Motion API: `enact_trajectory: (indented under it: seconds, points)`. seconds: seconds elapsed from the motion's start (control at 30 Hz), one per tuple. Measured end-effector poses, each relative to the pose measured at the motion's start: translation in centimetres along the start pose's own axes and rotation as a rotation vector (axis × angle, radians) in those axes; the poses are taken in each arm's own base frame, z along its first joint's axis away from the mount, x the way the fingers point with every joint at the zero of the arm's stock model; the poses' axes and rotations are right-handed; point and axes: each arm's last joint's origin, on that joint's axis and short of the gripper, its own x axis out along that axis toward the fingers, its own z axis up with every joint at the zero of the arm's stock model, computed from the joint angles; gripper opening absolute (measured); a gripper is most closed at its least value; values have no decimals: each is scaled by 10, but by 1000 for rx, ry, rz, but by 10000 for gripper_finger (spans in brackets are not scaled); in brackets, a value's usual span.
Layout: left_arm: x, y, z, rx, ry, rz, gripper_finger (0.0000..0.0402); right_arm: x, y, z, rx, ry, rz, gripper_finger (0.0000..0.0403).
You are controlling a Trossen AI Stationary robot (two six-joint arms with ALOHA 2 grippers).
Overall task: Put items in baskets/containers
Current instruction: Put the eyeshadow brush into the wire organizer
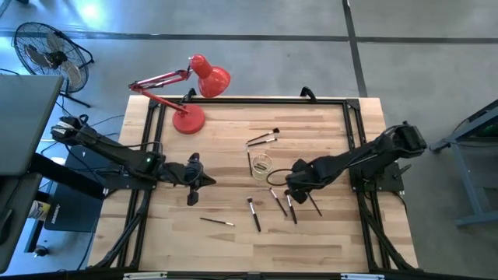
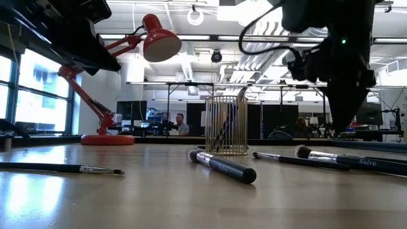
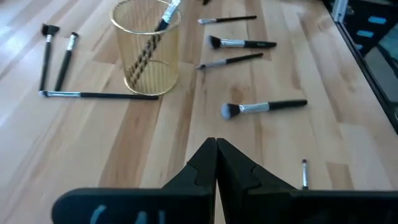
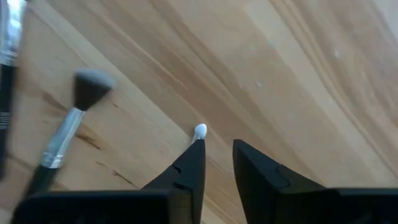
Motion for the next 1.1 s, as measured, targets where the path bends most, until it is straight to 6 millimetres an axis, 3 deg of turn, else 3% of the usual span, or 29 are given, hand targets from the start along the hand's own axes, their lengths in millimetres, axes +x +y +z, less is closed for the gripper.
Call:
enact_trajectory:
  seconds: [0.27, 0.97, 1.1]
  points:
    - [1, 0, -1, -18, 10, 6, 0, 17, 6, 0, -12, 40, -52, 103]
    - [1, 0, -1, -24, 4, 6, 0, 18, 9, 2, 31, 25, -26, 103]
    - [1, 0, -1, -24, 4, 6, 0, 27, 8, -1, 44, 36, 20, 103]
